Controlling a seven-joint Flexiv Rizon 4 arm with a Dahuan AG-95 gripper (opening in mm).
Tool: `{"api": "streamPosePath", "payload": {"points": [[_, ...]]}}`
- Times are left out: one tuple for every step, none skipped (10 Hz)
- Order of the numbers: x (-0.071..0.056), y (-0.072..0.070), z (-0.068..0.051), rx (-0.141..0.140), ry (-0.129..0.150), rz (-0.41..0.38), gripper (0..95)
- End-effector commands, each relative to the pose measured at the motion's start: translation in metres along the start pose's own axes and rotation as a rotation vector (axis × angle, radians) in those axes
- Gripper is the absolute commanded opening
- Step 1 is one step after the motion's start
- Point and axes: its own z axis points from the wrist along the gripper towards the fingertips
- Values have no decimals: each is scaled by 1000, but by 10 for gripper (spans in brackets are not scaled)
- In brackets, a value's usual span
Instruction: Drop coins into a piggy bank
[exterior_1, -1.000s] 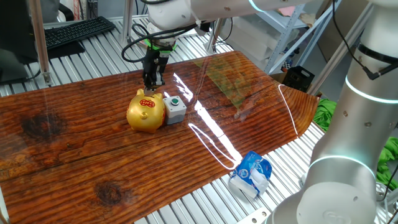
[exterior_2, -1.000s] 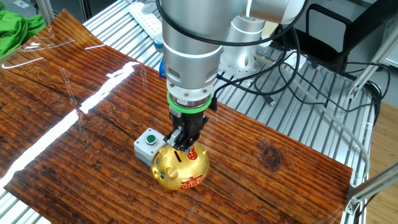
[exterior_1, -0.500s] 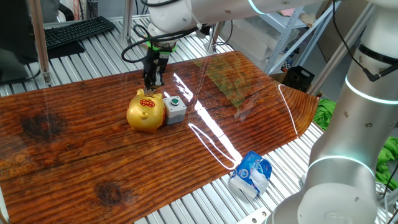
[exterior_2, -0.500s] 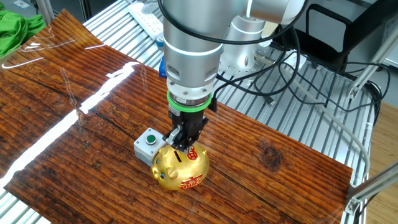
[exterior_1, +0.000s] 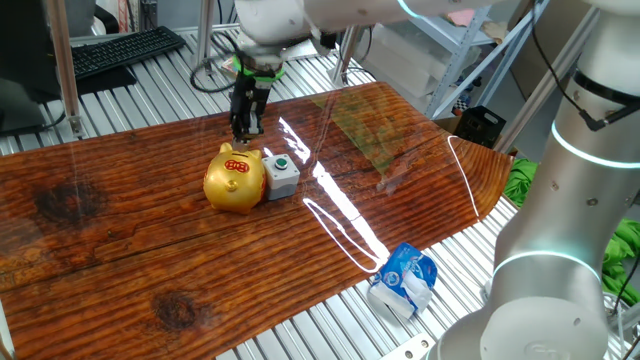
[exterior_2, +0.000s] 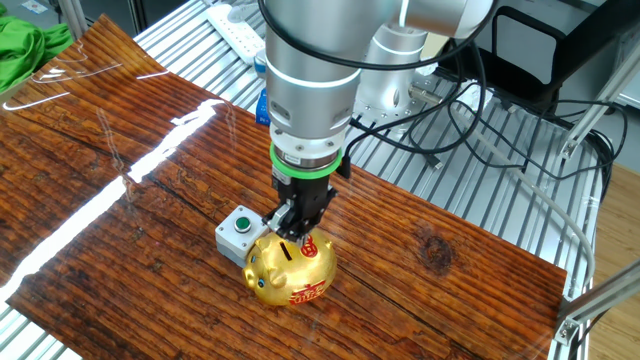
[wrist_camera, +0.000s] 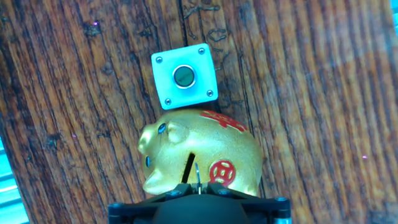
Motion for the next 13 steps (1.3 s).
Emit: {"api": "streamPosePath", "payload": {"points": [[0, -5, -13, 18, 17, -25, 0], [0, -10, -18, 18, 17, -31, 0], [0, -14, -21, 16, 18, -32, 0], [0, -19, -25, 15, 17, -34, 0], [-1, -21, -27, 14, 17, -35, 0], [-1, -23, -29, 13, 21, -37, 0], [0, -23, -27, 6, 20, -37, 0], [0, -23, -28, 5, 16, -54, 0], [0, -23, -28, 2, 15, -61, 0], [0, -23, -28, 1, 15, -64, 0], [0, -23, -28, 1, 15, -71, 0], [0, -23, -28, -1, 12, -75, 0], [0, -23, -28, -4, 11, -83, 0]]}}
